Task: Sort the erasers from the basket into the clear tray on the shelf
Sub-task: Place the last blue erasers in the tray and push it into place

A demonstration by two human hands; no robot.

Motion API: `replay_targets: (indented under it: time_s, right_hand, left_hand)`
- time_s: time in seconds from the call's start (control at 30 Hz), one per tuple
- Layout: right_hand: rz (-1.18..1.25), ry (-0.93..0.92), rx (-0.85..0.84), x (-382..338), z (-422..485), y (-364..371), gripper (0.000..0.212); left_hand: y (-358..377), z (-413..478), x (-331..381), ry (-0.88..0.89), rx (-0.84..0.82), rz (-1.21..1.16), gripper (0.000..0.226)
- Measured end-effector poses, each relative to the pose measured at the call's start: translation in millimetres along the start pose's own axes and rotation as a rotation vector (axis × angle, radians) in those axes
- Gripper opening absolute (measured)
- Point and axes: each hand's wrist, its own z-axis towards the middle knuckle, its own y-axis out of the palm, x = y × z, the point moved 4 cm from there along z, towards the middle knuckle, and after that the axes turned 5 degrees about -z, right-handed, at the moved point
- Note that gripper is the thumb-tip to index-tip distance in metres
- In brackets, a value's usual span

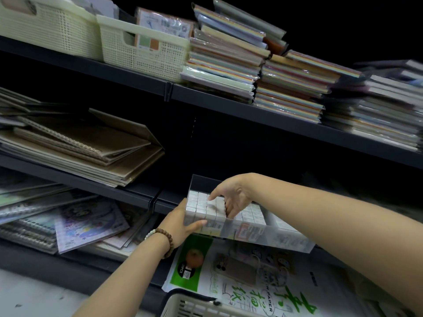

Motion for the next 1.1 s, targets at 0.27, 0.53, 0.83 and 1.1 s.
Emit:
replay_targets:
  time_s: [0.27, 0.53, 0.83, 1.1]
  right_hand:
    - [-0.029, -0.008, 0.157, -9.5, 3.6, 12.0, 0.077]
    - [0.069, -0.045, 0.152, -2.0, 10.2, 13.0, 0.076]
    - [0.167, -0.101, -0.005, 7.7, 0.7, -1.8, 0.080]
    - [0.060, -0.167, 0.027, 3.1, 7.7, 12.4, 0.078]
  left_hand:
    - [3.2, 1.1, -0.8, -0.027, 0.056, 0.003, 0.064]
    - [2.4, 3.3, -5.4, -0.026, 0.081, 0.037, 0.072]
    - [4.9, 7.6, -6.0, -0.024, 0.117, -0.056, 0.089]
    - [9.7, 6.3, -9.1, -0.124, 0.164, -0.084, 0.110]
